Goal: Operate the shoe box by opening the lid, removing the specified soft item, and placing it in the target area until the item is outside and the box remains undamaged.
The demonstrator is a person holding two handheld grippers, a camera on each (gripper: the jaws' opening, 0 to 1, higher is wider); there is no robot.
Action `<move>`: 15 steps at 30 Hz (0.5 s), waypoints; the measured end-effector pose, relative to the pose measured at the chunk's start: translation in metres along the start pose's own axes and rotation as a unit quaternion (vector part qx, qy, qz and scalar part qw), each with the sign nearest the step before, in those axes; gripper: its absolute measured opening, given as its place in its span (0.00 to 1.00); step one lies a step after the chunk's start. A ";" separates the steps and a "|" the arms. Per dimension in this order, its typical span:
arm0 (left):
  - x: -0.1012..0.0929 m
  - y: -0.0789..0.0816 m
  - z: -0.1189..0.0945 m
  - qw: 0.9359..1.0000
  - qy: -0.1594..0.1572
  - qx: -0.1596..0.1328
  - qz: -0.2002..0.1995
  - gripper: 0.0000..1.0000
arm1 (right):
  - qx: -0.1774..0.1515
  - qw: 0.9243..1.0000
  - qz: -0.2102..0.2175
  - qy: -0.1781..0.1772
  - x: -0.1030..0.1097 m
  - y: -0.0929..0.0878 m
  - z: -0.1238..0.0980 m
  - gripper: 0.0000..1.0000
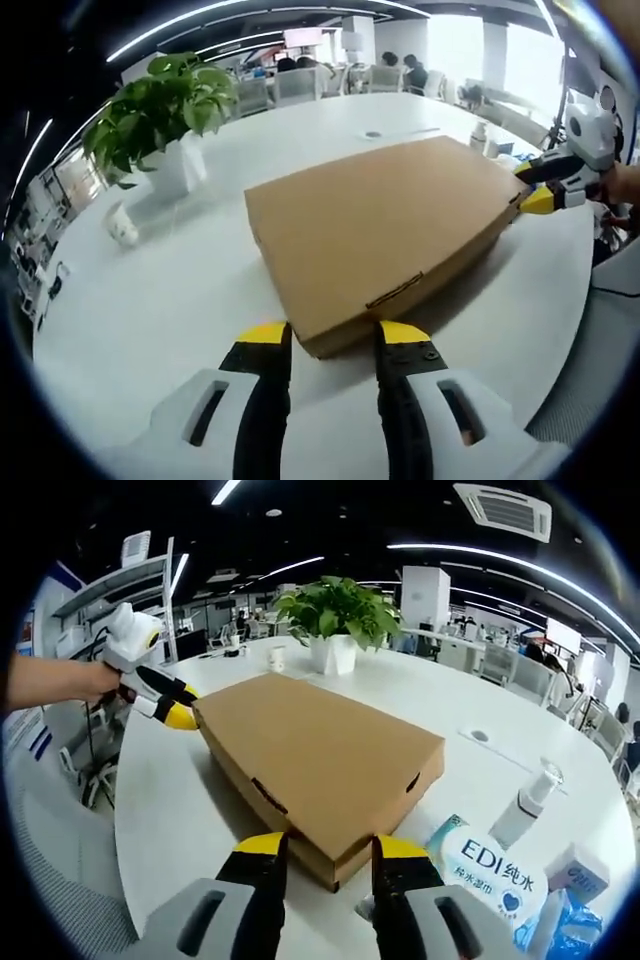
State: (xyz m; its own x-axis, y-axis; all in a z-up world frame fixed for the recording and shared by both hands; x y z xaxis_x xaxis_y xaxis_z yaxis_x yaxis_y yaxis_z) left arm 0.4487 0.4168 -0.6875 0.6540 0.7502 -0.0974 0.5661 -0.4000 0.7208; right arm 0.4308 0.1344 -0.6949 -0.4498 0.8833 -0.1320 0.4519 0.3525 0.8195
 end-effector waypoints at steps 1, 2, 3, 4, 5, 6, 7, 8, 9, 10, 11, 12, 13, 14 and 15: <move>0.001 0.001 0.001 1.000 0.000 0.001 0.000 0.32 | 0.000 1.000 0.001 -0.001 -0.001 0.001 0.001 0.30; 0.002 0.002 0.002 1.000 0.000 0.002 0.001 0.32 | 0.000 1.000 0.001 -0.001 -0.001 0.001 0.002 0.30; 0.002 0.003 0.003 1.000 0.001 0.003 0.001 0.32 | 0.001 1.000 0.003 -0.001 -0.002 0.002 0.003 0.30; 0.003 0.004 0.004 1.000 0.002 0.004 0.002 0.32 | 0.002 1.000 0.005 -0.001 -0.003 0.003 0.004 0.30; 0.003 0.004 0.004 1.000 0.002 0.005 0.002 0.32 | 0.003 1.000 0.008 -0.001 -0.004 0.003 0.004 0.30; 0.004 0.005 0.005 1.000 0.002 0.006 0.003 0.32 | 0.004 1.000 0.011 -0.001 -0.004 0.004 0.005 0.30; 0.004 0.006 0.005 1.000 0.002 0.007 0.003 0.32 | 0.004 1.000 0.010 -0.001 -0.004 0.004 0.005 0.30; 0.005 0.006 0.006 1.000 0.002 0.007 0.002 0.32 | 0.004 1.000 0.010 -0.001 -0.004 0.004 0.005 0.30; 0.005 0.006 0.006 1.000 0.002 0.007 0.002 0.32 | 0.005 1.000 0.011 -0.002 -0.004 0.004 0.005 0.30; 0.005 0.006 0.006 1.000 0.002 0.007 0.002 0.32 | 0.005 1.000 0.011 -0.002 -0.004 0.004 0.006 0.30; 0.005 0.006 0.006 1.000 0.002 0.007 0.002 0.32 | 0.005 1.000 0.011 -0.002 -0.005 0.004 0.006 0.30; 0.005 0.006 0.006 1.000 0.003 0.007 0.002 0.32 | 0.005 1.000 0.011 -0.002 -0.005 0.004 0.006 0.31; 0.005 0.006 0.006 1.000 0.003 0.006 0.001 0.32 | 0.005 1.000 0.012 -0.002 -0.005 0.004 0.006 0.31; 0.005 0.006 0.006 1.000 0.004 0.005 0.001 0.32 | 0.006 1.000 0.016 -0.001 -0.005 0.005 0.006 0.31; 0.005 0.005 0.006 1.000 0.004 0.006 0.002 0.32 | 0.006 1.000 0.019 -0.001 -0.005 0.005 0.006 0.31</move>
State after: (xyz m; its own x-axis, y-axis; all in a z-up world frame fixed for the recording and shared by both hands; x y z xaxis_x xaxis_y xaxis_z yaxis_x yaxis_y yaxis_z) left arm 0.4583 0.4154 -0.6883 0.6520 0.7531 -0.0883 0.5696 -0.4096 0.7126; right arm 0.4398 0.1340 -0.6939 -0.4305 0.8967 -0.1026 0.4782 0.3230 0.8167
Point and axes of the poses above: the point that each gripper's makers call its tool centre point, and the gripper's own axes: z roughly forward along the fingers, x roughly to its left, y roughly out of its top, the point moved 4 cm from there along -z, roughly backward along the fingers, and after that the axes turned 14 degrees about -y, right-handed, at the moved point
